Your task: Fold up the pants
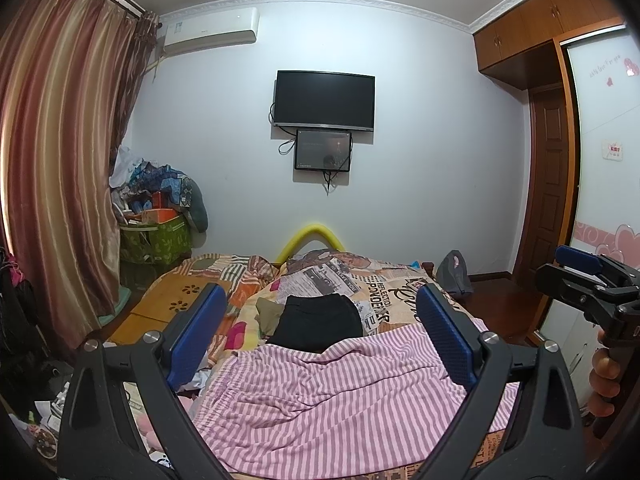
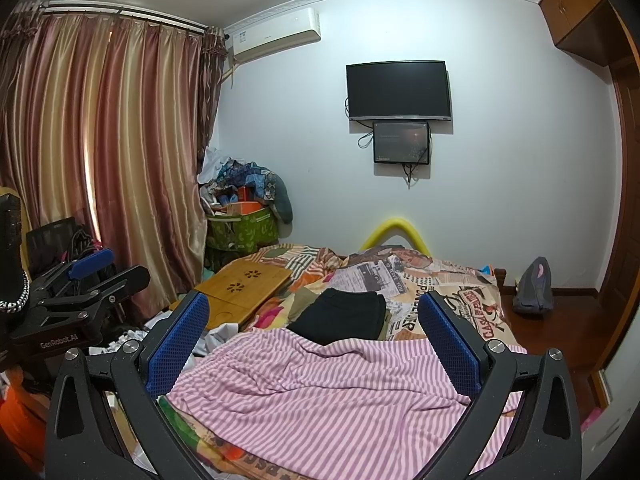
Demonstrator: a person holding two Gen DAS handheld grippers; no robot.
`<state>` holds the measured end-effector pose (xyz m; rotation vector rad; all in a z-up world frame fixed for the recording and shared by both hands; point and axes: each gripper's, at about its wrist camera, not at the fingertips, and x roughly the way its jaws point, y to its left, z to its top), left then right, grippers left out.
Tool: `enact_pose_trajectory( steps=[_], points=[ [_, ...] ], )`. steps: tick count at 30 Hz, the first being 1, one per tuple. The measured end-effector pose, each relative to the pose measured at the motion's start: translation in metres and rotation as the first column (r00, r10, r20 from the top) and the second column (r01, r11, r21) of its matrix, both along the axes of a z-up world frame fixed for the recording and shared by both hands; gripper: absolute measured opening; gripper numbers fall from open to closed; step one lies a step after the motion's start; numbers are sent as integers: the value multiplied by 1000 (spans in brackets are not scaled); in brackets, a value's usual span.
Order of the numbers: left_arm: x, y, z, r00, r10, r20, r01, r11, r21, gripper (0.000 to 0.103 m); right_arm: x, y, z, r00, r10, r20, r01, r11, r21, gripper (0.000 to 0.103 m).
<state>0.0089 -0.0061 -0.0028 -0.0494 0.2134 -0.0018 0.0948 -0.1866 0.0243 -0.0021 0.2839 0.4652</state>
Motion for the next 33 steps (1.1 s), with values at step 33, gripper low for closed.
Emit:
enact_pose_trajectory(
  steps=[33],
  points=[
    [84,40,-51,980,37,-196,-40,999,-11,95,58,1,-46,990,-52,-128,44,997,-58,103]
  ],
)
